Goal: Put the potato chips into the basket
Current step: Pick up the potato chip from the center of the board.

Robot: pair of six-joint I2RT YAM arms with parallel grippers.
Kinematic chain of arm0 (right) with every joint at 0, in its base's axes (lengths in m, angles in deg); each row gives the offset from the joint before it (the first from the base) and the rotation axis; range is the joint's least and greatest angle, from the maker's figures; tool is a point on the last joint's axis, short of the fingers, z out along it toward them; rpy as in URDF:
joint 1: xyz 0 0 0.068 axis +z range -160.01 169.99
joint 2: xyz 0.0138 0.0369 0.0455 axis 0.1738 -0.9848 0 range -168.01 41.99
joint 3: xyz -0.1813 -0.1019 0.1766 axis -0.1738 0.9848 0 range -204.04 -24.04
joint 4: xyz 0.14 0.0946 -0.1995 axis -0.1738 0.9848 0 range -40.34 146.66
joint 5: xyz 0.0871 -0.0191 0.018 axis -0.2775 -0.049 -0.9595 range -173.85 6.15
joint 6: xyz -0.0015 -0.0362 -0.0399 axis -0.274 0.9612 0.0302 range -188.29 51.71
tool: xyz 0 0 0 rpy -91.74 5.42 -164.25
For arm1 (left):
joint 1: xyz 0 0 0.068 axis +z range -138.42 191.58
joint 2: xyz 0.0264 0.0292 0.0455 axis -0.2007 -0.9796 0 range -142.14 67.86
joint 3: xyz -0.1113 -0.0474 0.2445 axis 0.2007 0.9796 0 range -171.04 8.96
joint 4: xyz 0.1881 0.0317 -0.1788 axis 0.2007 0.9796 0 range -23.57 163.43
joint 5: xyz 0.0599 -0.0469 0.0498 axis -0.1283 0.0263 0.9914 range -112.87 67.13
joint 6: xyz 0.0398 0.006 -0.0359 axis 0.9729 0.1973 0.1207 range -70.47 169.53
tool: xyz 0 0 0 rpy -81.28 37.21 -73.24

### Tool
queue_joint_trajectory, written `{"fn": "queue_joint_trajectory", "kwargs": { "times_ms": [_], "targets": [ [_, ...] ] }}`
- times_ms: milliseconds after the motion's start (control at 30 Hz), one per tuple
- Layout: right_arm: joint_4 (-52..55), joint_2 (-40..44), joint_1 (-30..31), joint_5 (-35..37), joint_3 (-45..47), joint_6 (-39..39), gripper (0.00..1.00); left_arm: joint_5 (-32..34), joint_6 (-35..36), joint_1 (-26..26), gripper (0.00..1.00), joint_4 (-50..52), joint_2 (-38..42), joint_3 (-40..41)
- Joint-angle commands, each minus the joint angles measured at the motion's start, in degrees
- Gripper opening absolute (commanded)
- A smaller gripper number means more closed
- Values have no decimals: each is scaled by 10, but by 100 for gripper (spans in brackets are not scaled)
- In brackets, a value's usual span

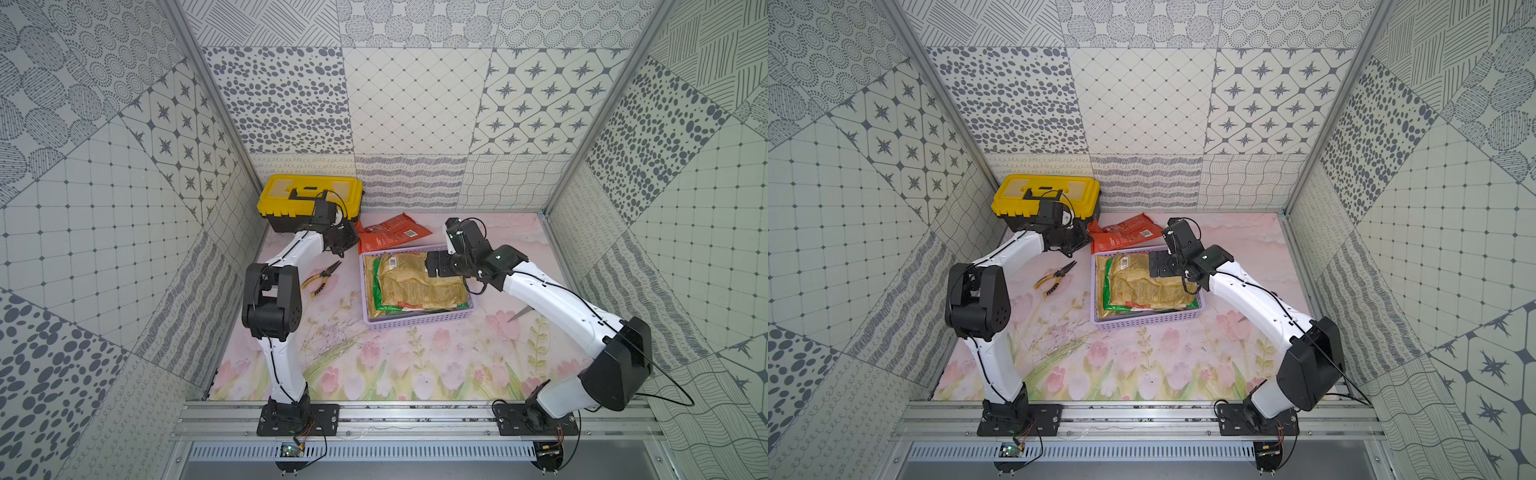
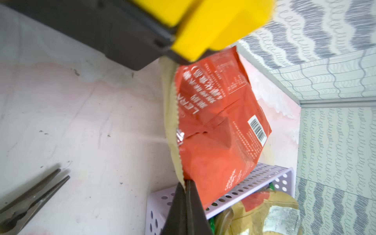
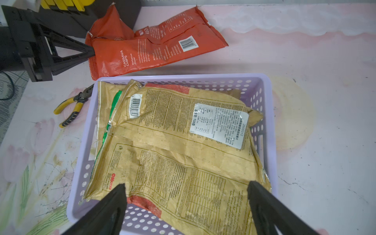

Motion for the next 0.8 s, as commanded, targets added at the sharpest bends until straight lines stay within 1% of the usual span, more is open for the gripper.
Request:
{"fn": "queue_joint_trajectory", "kwargs": {
  "times_ms": [0, 67, 267, 400, 633, 767],
  "targets": [
    [-15, 18, -1, -5, 7, -15, 97, 3, 29, -25, 0, -31, 43, -34],
    [-15, 27, -1, -5, 11, -18, 97, 9, 38, -39, 0, -15, 43, -67],
    [-14, 67, 0, -4, 29, -24, 97, 78, 97, -79, 0, 38, 22, -183],
    [-14, 92, 0, 6, 47, -27, 97, 78, 110, -100, 0, 63, -5, -263],
    [3, 121, 0, 9, 48, -35, 97, 86, 114, -142, 0, 81, -24, -340],
    [3, 148, 0, 20, 60, -39, 97, 96, 118, -152, 0, 95, -36, -389]
  ]
}}
